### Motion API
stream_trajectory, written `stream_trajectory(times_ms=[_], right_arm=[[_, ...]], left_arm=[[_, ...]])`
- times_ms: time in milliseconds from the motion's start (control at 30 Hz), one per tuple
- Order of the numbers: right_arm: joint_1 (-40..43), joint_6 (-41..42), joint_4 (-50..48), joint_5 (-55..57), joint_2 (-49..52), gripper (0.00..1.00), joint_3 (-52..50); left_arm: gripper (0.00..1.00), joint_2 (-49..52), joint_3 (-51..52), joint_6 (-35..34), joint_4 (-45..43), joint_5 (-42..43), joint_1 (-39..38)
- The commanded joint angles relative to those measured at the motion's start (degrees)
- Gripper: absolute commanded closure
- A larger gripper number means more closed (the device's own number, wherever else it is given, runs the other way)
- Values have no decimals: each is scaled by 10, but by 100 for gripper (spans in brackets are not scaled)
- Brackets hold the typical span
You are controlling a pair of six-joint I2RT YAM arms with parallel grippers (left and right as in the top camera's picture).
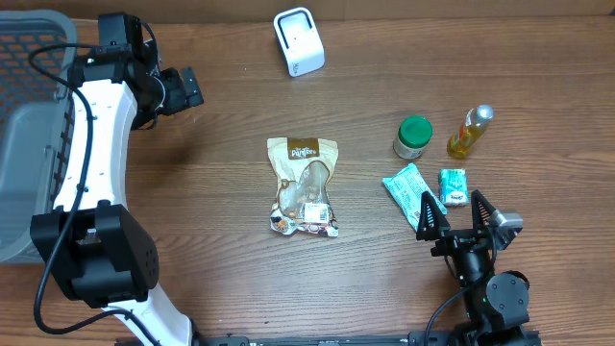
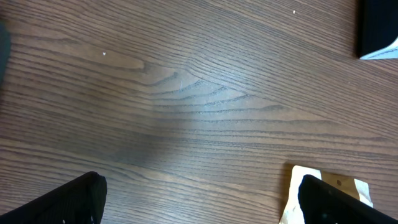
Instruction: Scan the item barcode
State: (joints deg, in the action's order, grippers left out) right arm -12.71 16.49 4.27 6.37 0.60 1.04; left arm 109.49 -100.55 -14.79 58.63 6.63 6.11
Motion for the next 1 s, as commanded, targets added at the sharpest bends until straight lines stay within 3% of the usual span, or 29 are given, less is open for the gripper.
stream_trajectory(times_ms=[0, 100, 167, 967], right_arm=[[11, -62, -3, -17, -4, 0, -6], [26, -179, -2, -61, -4, 0, -6], [34, -216, 6, -66, -4, 0, -6], [37, -224, 5, -65, -4, 0, -6]], left_arm=[[0, -4, -12, 4, -2, -2, -1], [0, -4, -12, 4, -2, -2, -1], [0, -4, -12, 4, -2, -2, -1], [0, -4, -12, 4, -2, -2, -1]])
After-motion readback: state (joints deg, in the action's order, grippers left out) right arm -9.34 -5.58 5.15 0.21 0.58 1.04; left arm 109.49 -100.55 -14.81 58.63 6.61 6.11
